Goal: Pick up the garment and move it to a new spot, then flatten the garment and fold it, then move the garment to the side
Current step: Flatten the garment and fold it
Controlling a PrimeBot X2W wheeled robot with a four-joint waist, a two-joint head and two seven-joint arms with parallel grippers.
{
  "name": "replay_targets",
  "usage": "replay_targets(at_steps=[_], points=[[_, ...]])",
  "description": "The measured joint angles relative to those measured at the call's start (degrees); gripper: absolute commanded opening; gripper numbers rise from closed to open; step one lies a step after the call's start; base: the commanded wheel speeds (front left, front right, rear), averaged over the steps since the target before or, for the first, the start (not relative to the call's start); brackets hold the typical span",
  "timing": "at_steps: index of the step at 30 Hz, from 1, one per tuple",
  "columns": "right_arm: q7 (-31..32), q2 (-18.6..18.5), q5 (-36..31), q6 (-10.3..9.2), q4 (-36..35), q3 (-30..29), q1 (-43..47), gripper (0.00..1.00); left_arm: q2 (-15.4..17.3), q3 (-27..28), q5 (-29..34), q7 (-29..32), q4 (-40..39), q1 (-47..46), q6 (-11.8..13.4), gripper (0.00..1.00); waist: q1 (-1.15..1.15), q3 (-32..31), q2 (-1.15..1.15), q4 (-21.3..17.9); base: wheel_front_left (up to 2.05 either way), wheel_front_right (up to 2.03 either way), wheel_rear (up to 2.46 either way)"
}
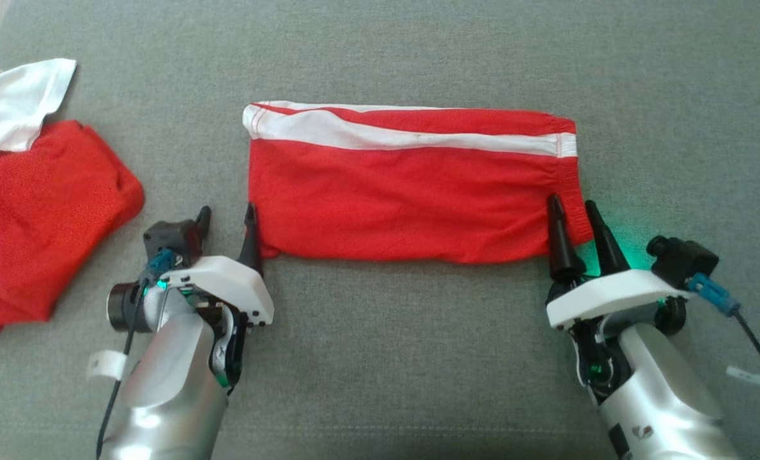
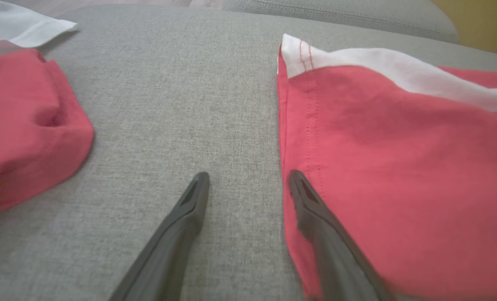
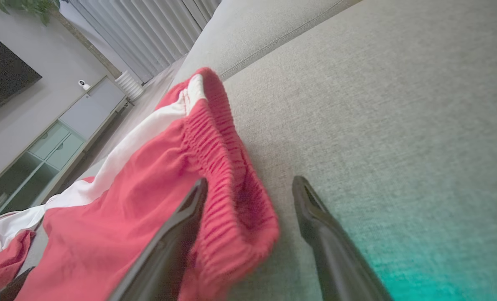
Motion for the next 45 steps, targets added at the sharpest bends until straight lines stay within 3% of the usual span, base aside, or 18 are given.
replay_targets(at_steps=[2, 3, 5, 6, 7, 14, 21, 26, 30, 38, 45], points=[[-0.1, -0.7, 2.6, -0.05, 1.0, 1.8, -0.9, 0.95, 0.0, -0.1, 0.4, 0.0, -0.7, 0.5, 0.0, 1.00, 0.00, 0.2, 0.00, 0.2, 0.00, 0.00, 0.00], [-0.3, -1.1, 3.9, -0.05, 1.2, 2.8, -1.2, 0.78, 0.0, -0.1, 0.4, 0.0, -0.9, 0.5, 0.0, 1.00, 0.00, 0.3, 0.00, 0.2, 0.00, 0.00, 0.00], [-0.4, -1.9, 6.2, -0.07, 1.4, 5.3, -2.1, 0.32, -0.1, -0.1, 1.0, 0.0, -1.3, 0.5, 0.0, 1.00, 0.00, 0.4, 0.00, 0.2, 0.00, 0.00, 0.00], [-0.4, -2.0, 7.4, -0.07, 1.4, 6.1, -2.5, 0.02, -0.1, -0.1, 1.0, 0.0, -1.5, 0.5, 0.0, 1.00, 0.00, 0.5, 0.00, 0.2, 0.00, 0.00, 0.00], [-0.4, -2.0, 8.5, -0.07, 1.4, 7.0, -2.9, 0.00, -0.1, -0.1, 1.2, 0.0, -1.8, 0.5, 0.0, 1.00, 0.00, 0.5, 0.00, 0.1, 0.00, 0.00, 0.00], [-0.5, -0.9, 13.0, -0.05, 0.5, 8.7, -4.1, 0.00, -0.3, -0.1, 1.4, 0.0, -2.9, 1.2, 0.0, 1.00, 0.00, 0.3, 0.00, -0.6, 0.00, 0.00, 0.00], [-0.2, 0.1, 13.8, -0.02, -0.8, 4.9, -2.6, 0.00, -0.5, -0.2, 2.6, 0.0, -5.9, 3.5, 0.0, 1.00, 0.00, -0.8, 0.00, -1.4, 0.00, 0.00, 0.00], [-0.2, -0.7, 13.8, -0.02, -2.5, 2.9, -0.9, 0.00, -0.6, -0.3, 2.8, 0.0, -8.2, 5.5, 0.0, 1.00, 0.00, -1.6, 0.00, -1.9, 0.00, 0.00, 0.00], [-0.2, -1.9, 13.8, -0.02, -5.0, 4.8, -0.7, 0.00, -0.7, -1.2, 2.6, 0.0, -8.9, 7.0, 0.0, 1.00, 0.00, -2.1, 0.00, -1.5, 0.00, 0.00, 0.00], [0.2, -2.6, 13.7, -0.02, -9.3, 13.8, -3.9, 0.00, -0.8, -6.4, -1.8, 0.0, -10.1, 7.8, 0.6, 1.00, 0.00, -2.6, 0.00, 2.8, 0.00, 0.00, 0.00], [1.6, -2.3, 10.9, -0.02, -5.1, 18.3, -8.2, 0.00, -0.7, -10.1, -4.5, 0.0, -10.9, 10.1, 1.6, 1.00, 0.00, -2.7, 0.00, 9.2, 0.00, 0.00, 0.00]])
